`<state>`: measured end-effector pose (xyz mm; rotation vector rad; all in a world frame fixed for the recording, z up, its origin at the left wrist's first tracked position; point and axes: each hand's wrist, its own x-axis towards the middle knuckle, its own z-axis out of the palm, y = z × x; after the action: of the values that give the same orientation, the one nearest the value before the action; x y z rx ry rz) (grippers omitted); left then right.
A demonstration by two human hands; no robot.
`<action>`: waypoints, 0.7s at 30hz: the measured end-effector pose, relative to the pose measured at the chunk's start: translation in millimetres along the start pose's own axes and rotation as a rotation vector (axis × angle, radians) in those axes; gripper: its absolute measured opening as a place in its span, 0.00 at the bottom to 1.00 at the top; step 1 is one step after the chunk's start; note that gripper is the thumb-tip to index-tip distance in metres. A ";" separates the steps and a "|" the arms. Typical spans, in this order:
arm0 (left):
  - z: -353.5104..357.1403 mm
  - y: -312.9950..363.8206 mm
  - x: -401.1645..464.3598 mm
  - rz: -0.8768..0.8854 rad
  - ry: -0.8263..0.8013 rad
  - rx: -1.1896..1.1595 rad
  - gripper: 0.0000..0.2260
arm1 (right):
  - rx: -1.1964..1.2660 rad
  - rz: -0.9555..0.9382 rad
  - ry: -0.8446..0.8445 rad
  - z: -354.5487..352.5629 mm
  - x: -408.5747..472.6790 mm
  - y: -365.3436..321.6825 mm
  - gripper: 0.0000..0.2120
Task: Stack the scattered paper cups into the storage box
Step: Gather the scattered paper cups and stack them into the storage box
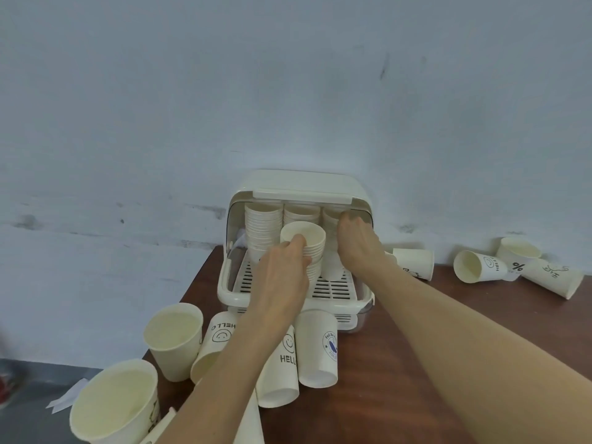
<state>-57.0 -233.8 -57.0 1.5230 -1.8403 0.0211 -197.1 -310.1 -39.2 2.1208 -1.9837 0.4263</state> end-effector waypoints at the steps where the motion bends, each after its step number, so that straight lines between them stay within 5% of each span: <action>1: 1.8 3.3 0.5 0.011 0.005 -0.005 0.05 | -0.002 -0.010 0.008 0.0 -0.8 -0.3 0.19; 11: 28.3 24.4 15.7 0.061 -0.020 -0.048 0.03 | 0.097 0.076 0.265 -1.5 -59.4 15.2 0.19; 16: 36.8 35.8 21.6 0.014 -0.065 -0.036 0.04 | 0.085 0.092 0.241 -4.8 -71.8 22.9 0.08; 21: 41.0 41.7 27.1 0.029 -0.174 -0.049 0.06 | 0.122 0.115 0.180 -14.5 -89.5 26.9 0.11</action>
<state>-114.6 -262.6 -54.7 1.5042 -1.9835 -0.1465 -229.8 -223.3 -57.9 1.9632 -2.0282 0.7480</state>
